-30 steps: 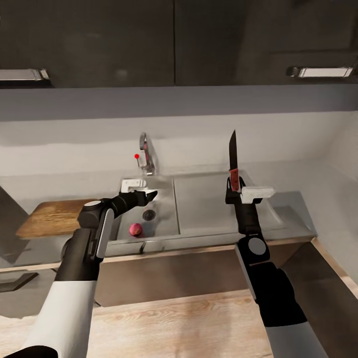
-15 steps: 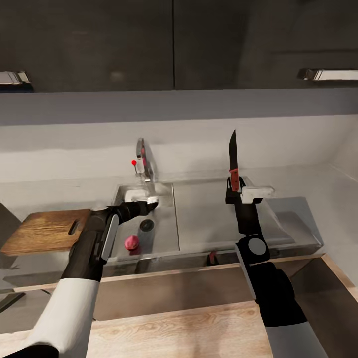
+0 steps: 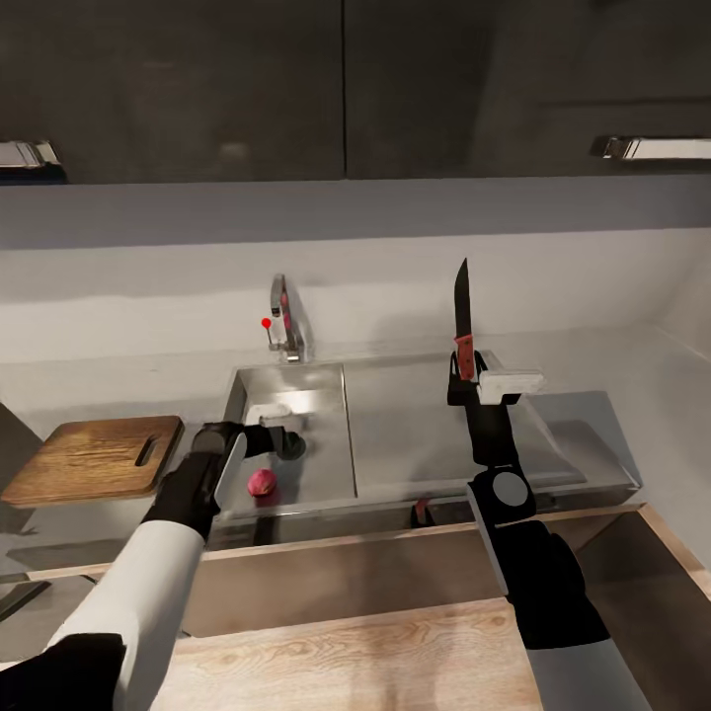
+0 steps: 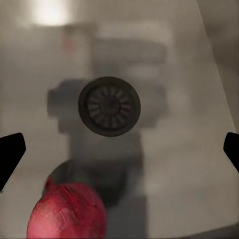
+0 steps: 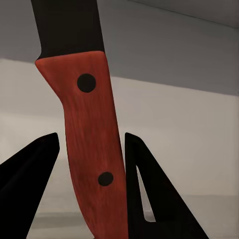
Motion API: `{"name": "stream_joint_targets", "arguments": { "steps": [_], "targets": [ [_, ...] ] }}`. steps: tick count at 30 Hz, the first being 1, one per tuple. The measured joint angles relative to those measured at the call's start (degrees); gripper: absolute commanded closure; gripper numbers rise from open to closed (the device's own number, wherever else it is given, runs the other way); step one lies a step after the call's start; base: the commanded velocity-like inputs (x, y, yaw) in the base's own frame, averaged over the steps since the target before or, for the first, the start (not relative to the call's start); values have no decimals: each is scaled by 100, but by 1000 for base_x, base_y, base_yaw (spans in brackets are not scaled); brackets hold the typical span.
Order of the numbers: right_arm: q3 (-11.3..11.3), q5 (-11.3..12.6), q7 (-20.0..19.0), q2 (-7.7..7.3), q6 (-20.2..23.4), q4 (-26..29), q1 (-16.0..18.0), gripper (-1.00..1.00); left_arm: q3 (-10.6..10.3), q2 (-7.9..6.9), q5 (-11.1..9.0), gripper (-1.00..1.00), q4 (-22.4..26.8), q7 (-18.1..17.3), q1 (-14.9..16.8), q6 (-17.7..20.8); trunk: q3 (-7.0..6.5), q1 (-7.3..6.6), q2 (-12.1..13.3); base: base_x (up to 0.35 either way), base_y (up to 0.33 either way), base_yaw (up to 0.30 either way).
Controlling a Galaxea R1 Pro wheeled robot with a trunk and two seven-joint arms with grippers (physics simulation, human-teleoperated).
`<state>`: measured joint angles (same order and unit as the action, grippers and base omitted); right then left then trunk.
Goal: In the kitchen, take the Vidalia onion out of the sink, dice it on the chopping board with the paring knife, put the diced onion into the bowl on the countertop, then place both the paring knife and the chopping board into the sink.
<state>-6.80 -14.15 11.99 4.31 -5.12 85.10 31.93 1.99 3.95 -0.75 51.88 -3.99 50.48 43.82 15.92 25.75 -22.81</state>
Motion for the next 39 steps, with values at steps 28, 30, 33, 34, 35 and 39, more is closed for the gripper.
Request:
{"name": "stream_joint_targets", "arguments": {
  "steps": [28,30,33,34,35,39],
  "targets": [
    [0,0,0,-2,0,0,1,100,0,-58,0,-100,-1320,269,688,399,0,0,0,0,0,0],
    [0,0,0,-1,0,1,1,100,0,-57,1,-100,-1324,270,688,444,0,0,0,0,0,0],
    [0,0,0,0,0,0,1,100,0,-57,0,-100,-1325,270,688,533,0,0,0,0,0,0],
    [0,0,0,0,0,0,1,100,-2,-61,1,-100,-1324,270,688,569,0,0,0,0,0,0],
    [0,0,0,-1,0,0,1,100,-4,-66,1,-100,-1322,270,688,584,0,0,0,0,0,0],
    [0,0,0,0,0,0,0,100,-8,-75,1,-100,-1385,270,688,606,0,0,0,0,0,0]
  ]
}}
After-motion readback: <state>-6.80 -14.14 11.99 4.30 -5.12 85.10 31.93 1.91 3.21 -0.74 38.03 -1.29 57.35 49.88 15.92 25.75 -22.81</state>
